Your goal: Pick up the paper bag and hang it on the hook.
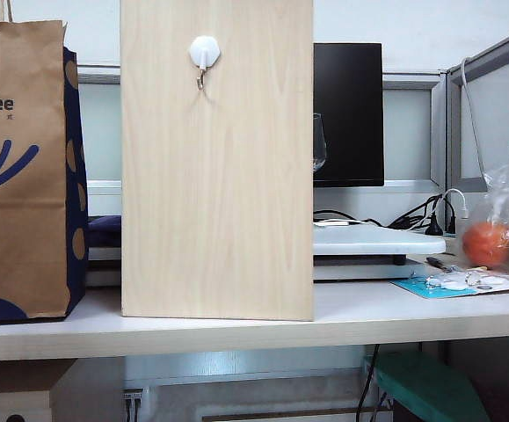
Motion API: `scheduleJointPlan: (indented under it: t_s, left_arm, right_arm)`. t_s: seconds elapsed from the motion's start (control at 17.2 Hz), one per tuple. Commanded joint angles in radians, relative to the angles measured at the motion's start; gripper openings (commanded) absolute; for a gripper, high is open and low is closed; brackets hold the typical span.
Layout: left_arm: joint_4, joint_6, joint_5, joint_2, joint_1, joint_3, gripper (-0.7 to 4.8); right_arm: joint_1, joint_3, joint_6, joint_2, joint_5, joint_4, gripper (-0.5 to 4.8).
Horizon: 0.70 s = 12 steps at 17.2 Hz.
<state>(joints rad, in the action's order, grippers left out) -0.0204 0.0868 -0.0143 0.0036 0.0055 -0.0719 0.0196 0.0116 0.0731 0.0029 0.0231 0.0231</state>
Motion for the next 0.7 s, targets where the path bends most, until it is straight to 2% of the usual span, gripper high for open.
scheduleJointPlan:
  t_s: [0.06,0.29,0.35,0.41,0.47,0.52,0.58,0.7]
  left_arm:
    - [0.009,-0.001,0.003,0.000,0.002,0.000,-0.03]
    - [0.009,0.000,0.003,0.000,0.002,0.000,-0.03]
    - [0.010,0.000,0.003,0.000,0.002,0.000,-0.03]
    - [0.011,0.001,0.008,0.000,0.002,0.000,-0.03]
    - [0.017,0.023,0.039,0.000,0.002,0.000,-0.03]
    - [0.036,0.067,0.076,0.000,0.002,-0.001,-0.03]
    - [0.097,0.177,0.145,0.000,0.002,-0.001,-0.03]
    - [0.174,0.293,0.181,0.000,0.002,-0.001,-0.03]
  right_arm:
    - [0.000,-0.006,-0.002,0.000,0.001,0.008,0.00]
    - [0.001,-0.006,0.003,0.000,-0.002,0.009,0.00]
    - [0.003,-0.006,0.033,0.000,-0.032,0.011,0.00]
    - [0.003,-0.006,0.093,0.000,-0.173,0.009,-0.01]
    - [0.003,-0.006,0.096,0.000,-0.343,0.012,-0.01]
    - [0.003,-0.006,0.096,0.000,-0.491,0.012,-0.01]
    - [0.004,-0.006,0.098,0.000,-0.703,0.017,-0.01]
    - [0.023,-0.007,0.145,0.000,-0.760,0.077,-0.01]
